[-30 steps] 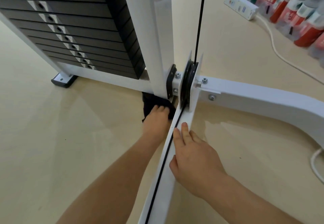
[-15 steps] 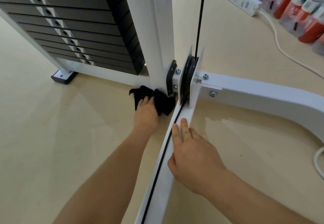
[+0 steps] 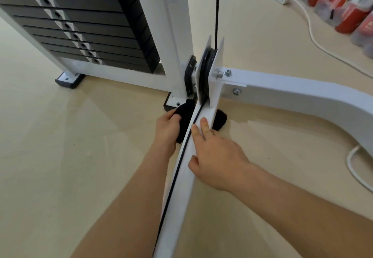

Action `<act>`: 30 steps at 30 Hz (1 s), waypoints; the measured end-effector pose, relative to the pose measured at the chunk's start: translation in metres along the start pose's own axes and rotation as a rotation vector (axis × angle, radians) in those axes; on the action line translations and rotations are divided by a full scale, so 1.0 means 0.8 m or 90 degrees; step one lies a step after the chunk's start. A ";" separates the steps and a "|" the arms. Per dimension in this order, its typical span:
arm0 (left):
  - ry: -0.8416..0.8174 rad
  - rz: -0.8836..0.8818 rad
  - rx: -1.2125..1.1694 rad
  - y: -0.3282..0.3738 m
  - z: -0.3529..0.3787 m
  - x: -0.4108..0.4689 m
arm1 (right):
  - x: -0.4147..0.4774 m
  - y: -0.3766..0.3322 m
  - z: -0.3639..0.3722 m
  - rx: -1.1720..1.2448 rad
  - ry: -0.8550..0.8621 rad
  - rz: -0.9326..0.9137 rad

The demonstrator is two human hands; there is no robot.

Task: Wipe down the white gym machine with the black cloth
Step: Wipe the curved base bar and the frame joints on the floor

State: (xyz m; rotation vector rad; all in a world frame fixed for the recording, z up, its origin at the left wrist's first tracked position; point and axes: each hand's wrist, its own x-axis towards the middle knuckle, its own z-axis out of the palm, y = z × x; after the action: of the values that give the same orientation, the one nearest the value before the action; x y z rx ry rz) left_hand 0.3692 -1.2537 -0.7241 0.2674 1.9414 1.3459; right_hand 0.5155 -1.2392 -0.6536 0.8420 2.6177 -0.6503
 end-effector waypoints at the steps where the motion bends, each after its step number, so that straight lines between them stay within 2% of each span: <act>1: -0.026 0.009 0.022 0.015 0.002 -0.011 | 0.000 -0.002 0.000 0.004 0.008 0.000; 3: -0.054 0.079 0.180 0.036 0.012 -0.037 | -0.001 -0.003 0.001 0.016 0.014 0.002; 6: -0.002 0.162 0.434 0.043 0.019 -0.075 | -0.002 0.005 -0.003 0.083 0.012 -0.013; 8: 0.027 0.188 0.514 0.046 0.014 -0.099 | -0.005 0.021 -0.006 0.311 0.028 0.009; 10: 0.008 0.207 0.496 0.058 0.008 -0.125 | -0.019 0.033 -0.006 0.667 0.094 0.088; 12: -0.050 0.182 0.330 0.076 0.002 -0.150 | -0.036 0.035 0.000 0.925 0.118 0.152; 14: -0.141 0.138 0.178 0.089 -0.003 -0.172 | -0.051 0.035 0.010 1.034 0.104 0.134; 17: -0.232 0.181 0.189 0.087 -0.007 -0.188 | -0.061 0.034 0.004 1.182 0.057 0.098; 18: -0.237 0.195 0.202 0.082 -0.008 -0.188 | -0.061 0.036 0.002 1.212 0.043 0.107; 20: -0.206 0.185 0.237 0.079 -0.012 -0.188 | -0.057 0.035 0.000 1.148 0.033 0.155; 22: -0.129 0.214 0.379 0.082 -0.017 -0.181 | -0.050 0.030 -0.002 1.035 0.079 0.205; 24: -0.017 0.241 0.496 0.100 -0.022 -0.176 | -0.046 0.023 -0.007 0.990 0.149 0.200; 25: 0.000 0.237 0.477 0.112 -0.026 -0.176 | -0.047 0.020 -0.010 0.995 0.165 0.167; 26: -0.038 0.229 0.410 0.125 -0.031 -0.181 | -0.049 0.019 -0.015 1.010 0.152 0.111; 29: -0.232 0.202 0.118 0.162 -0.043 -0.202 | -0.069 0.018 -0.027 0.975 0.012 -0.127; 30: -0.257 0.194 0.011 0.170 -0.046 -0.205 | -0.077 0.018 -0.030 0.918 0.023 -0.167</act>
State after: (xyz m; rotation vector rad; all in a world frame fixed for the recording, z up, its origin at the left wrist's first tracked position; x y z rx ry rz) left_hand 0.4273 -1.3126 -0.5238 0.8057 1.6160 1.3393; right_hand 0.5679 -1.2453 -0.6119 0.7370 1.9332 -2.6724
